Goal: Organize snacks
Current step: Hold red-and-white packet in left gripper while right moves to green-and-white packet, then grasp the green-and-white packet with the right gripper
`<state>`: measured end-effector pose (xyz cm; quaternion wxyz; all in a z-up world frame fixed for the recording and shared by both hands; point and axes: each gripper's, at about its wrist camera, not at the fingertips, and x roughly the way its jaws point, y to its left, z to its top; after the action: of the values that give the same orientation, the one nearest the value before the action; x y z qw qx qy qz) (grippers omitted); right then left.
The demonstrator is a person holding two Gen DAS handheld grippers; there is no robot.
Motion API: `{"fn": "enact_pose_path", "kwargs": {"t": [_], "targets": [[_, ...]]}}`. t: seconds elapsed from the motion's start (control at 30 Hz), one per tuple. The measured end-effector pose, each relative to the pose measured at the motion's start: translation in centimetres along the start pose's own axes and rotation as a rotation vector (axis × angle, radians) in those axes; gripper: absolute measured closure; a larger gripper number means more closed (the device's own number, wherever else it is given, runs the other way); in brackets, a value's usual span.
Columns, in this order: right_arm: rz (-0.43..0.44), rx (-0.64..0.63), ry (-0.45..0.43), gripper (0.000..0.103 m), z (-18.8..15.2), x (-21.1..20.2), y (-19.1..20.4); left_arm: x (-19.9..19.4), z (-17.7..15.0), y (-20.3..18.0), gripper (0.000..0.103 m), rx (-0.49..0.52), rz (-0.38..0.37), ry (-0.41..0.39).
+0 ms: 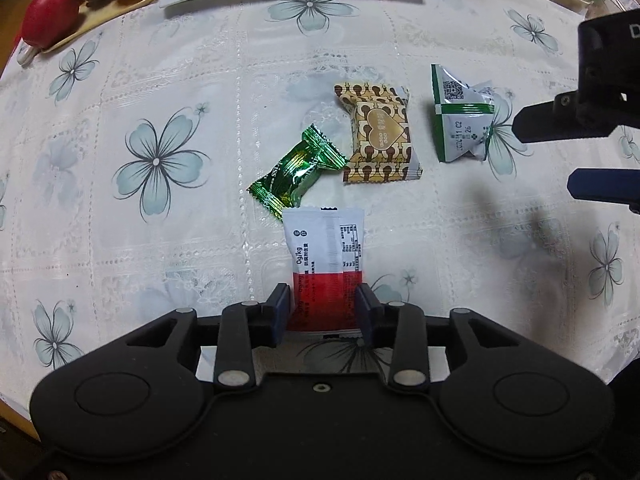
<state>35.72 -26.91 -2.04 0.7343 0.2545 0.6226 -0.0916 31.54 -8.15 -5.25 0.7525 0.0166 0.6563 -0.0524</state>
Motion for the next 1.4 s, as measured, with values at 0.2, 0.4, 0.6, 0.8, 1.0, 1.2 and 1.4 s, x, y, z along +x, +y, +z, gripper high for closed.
{"fn": "enact_pose_path", "kwargs": {"t": [0.2, 0.4, 0.6, 0.8, 1.0, 1.2, 1.4], "targets": [[0.001, -0.024, -0.023, 0.046, 0.1, 0.1, 0.7, 0.8, 0.3, 0.1, 0.051, -0.017, -0.004, 0.011], [0.000, -0.061, -0.081, 0.039, 0.5, -0.1, 0.9, 1.1, 0.3, -0.6, 0.057, -0.012, 0.031, 0.019], [0.006, -0.044, -0.089, 0.038, 1.4, 1.1, 1.3, 1.0, -0.8, 2.4, 0.058, -0.113, 0.001, 0.069], [-0.029, -0.082, -0.097, 0.038, 1.5, 2.8, 2.8, 1.0, -1.6, 4.4, 0.057, -0.146, -0.026, 0.085], [-0.092, -0.056, -0.049, 0.038, 1.9, 5.9, 3.2, 1.2, -1.4, 4.8, 0.055, -0.150, -0.049, 0.092], [-0.121, -0.040, -0.036, 0.039, 2.2, 7.3, 3.1, 1.5, -0.9, 5.0, 0.055, -0.158, -0.059, 0.102], [-0.115, -0.064, -0.038, 0.057, 2.1, 7.0, 3.5, 1.5, -1.0, 5.4, 0.055, -0.198, -0.076, 0.100]]}}
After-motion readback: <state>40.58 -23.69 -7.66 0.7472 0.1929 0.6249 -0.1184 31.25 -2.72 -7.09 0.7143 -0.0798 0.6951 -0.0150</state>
